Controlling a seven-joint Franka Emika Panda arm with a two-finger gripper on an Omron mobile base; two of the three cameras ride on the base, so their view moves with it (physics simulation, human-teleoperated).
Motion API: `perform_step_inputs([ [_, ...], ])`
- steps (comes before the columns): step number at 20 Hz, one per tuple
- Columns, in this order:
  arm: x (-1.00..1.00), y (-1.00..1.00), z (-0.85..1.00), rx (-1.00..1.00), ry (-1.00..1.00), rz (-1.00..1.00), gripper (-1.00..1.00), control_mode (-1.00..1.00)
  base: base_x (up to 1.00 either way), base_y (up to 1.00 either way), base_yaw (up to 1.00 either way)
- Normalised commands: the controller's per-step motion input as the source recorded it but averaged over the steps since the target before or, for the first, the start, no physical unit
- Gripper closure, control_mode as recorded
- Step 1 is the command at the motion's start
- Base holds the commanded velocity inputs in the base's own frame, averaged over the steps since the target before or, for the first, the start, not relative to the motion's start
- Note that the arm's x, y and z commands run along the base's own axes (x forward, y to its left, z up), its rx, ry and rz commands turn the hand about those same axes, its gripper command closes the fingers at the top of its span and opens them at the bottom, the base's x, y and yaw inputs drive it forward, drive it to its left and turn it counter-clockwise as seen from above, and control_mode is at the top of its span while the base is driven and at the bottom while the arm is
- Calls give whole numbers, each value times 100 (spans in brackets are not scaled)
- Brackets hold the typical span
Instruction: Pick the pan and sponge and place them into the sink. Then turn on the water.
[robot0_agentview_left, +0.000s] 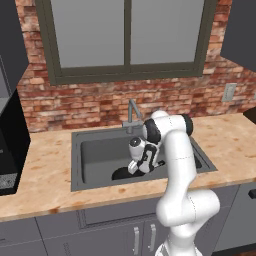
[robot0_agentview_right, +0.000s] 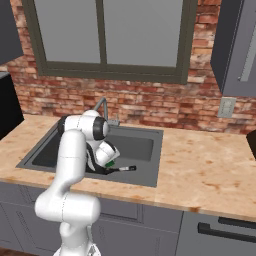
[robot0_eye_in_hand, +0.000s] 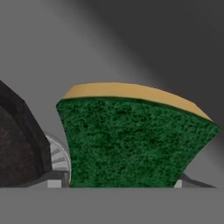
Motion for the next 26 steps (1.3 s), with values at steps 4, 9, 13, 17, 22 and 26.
perform_step_inputs([
  [4,8,0,-22,2,-1,2,-100,-100,0,0,0],
  [9,-1,0,17,11,-4,2,-100,-100,0,0,0],
  [13,-22,0,45,6,-8,0,-100,-100,0,0,0],
  [17,-23,0,41,6,-9,1,-100,-100,0,0,0],
  [22,-38,0,43,5,-11,2,-100,-100,0,0,0],
  [26,-53,0,22,3,-12,5,-100,-100,0,0,0],
])
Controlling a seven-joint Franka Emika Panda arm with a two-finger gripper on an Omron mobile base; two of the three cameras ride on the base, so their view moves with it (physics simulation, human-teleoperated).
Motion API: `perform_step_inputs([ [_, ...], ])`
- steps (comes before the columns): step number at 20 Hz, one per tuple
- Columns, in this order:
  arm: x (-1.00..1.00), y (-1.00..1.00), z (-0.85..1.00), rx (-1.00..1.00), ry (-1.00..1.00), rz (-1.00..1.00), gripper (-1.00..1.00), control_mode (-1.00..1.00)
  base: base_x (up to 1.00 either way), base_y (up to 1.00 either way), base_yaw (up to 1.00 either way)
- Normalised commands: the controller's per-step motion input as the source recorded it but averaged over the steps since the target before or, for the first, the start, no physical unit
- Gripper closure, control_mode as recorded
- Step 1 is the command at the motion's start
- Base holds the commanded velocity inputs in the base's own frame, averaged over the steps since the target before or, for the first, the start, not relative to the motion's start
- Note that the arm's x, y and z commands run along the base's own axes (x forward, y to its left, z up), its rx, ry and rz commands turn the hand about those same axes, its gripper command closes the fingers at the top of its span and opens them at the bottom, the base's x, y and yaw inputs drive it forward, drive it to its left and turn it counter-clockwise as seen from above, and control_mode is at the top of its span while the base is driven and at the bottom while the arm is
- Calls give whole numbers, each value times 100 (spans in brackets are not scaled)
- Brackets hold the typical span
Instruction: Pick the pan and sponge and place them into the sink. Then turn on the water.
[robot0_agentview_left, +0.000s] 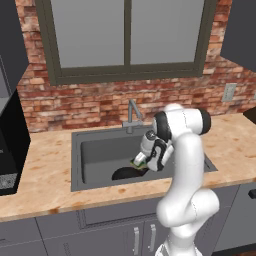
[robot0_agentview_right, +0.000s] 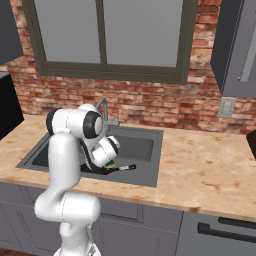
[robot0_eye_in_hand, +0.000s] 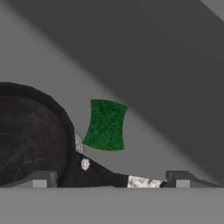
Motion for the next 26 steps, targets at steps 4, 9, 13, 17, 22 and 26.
perform_step_inputs([
  [4,-66,0,3,0,-13,8,-100,-100,0,0,0],
  [9,-45,-1,35,1,-14,3,-100,-100,0,0,0],
  [13,-3,-7,41,0,-11,0,-100,-100,0,0,0],
  [17,0,-10,36,0,-9,0,-100,-100,0,0,0],
  [22,8,-6,20,7,-5,0,-100,-100,0,0,0],
  [26,9,-11,26,11,-4,-3,-100,-100,0,0,0],
])
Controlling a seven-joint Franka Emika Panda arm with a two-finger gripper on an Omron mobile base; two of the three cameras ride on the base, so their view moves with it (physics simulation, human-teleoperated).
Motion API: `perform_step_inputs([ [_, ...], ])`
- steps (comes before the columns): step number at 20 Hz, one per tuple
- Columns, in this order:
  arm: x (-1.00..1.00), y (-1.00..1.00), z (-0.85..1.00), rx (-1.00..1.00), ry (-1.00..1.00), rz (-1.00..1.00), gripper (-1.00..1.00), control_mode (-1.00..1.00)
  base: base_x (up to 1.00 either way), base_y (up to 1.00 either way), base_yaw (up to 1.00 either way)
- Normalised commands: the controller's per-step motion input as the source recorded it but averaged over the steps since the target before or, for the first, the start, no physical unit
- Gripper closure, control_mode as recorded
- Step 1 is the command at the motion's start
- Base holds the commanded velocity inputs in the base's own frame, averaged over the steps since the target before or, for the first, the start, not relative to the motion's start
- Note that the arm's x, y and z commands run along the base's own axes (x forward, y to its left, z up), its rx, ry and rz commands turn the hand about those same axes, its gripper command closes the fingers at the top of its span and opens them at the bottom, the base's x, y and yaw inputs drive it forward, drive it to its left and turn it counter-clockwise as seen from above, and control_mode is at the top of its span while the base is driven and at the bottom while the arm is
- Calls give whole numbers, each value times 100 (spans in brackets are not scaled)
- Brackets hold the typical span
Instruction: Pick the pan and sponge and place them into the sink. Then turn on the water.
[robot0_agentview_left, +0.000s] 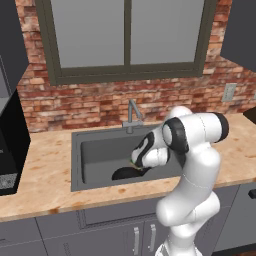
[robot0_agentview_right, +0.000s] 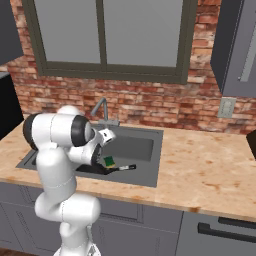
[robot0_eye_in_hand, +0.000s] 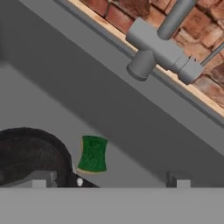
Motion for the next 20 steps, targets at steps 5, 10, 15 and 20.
perform_step_inputs([
  [5,13,-23,30,17,-4,-6,-100,-100,0,0,0],
  [10,12,-37,24,20,-4,-5,-100,-100,0,0,0],
  [15,8,-51,4,16,-4,0,-100,-100,0,0,0],
  [20,4,-55,0,15,-3,0,-100,-100,0,0,0],
])
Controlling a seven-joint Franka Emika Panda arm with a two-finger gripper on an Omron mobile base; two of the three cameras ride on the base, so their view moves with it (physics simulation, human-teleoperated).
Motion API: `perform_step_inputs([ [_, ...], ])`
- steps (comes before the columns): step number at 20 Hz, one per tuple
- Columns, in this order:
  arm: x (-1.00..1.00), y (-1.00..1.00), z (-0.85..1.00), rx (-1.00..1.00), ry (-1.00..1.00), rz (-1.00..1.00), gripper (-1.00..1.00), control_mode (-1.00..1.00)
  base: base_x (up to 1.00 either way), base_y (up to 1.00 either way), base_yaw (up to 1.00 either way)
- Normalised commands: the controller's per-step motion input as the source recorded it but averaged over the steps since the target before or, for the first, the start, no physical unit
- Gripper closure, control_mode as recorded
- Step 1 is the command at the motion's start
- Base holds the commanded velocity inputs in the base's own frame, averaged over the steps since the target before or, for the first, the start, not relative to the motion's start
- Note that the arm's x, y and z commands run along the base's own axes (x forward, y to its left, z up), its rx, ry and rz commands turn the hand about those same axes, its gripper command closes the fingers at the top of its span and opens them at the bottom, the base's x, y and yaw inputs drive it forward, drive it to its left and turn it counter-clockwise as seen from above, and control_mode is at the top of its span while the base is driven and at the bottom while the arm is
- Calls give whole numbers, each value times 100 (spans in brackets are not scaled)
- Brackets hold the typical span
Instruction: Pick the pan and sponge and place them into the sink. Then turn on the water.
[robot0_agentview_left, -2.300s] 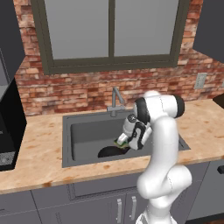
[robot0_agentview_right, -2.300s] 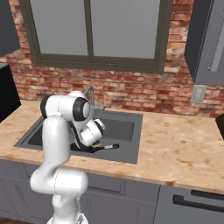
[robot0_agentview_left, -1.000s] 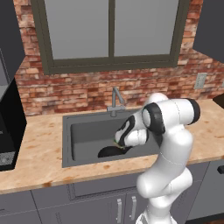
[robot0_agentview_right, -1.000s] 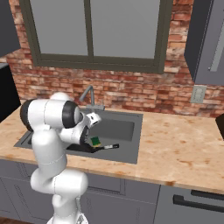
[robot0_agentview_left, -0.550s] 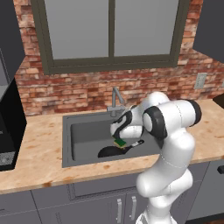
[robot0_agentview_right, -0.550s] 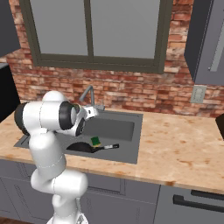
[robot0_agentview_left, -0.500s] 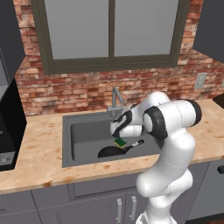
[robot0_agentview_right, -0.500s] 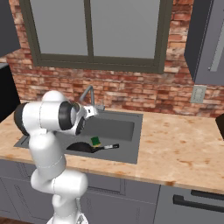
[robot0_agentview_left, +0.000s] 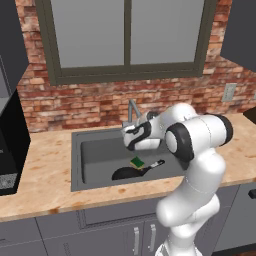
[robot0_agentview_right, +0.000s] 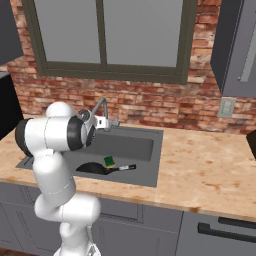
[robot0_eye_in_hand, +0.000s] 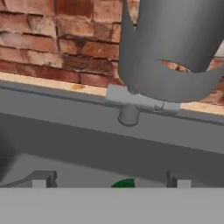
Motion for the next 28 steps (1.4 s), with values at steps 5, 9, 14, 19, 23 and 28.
perform_step_inputs([
  [5,9,-67,-1,9,-3,0,-100,-100,0,0,0],
  [9,2,-78,-9,3,-3,0,-100,-100,0,0,0],
  [14,0,-81,-8,0,-4,0,-100,-100,0,0,0],
  [19,8,-66,0,6,-2,0,-100,-100,0,0,0],
  [23,17,-45,0,11,0,0,-100,-100,0,0,0],
  [28,25,-25,0,16,0,0,-100,-100,0,0,0],
])
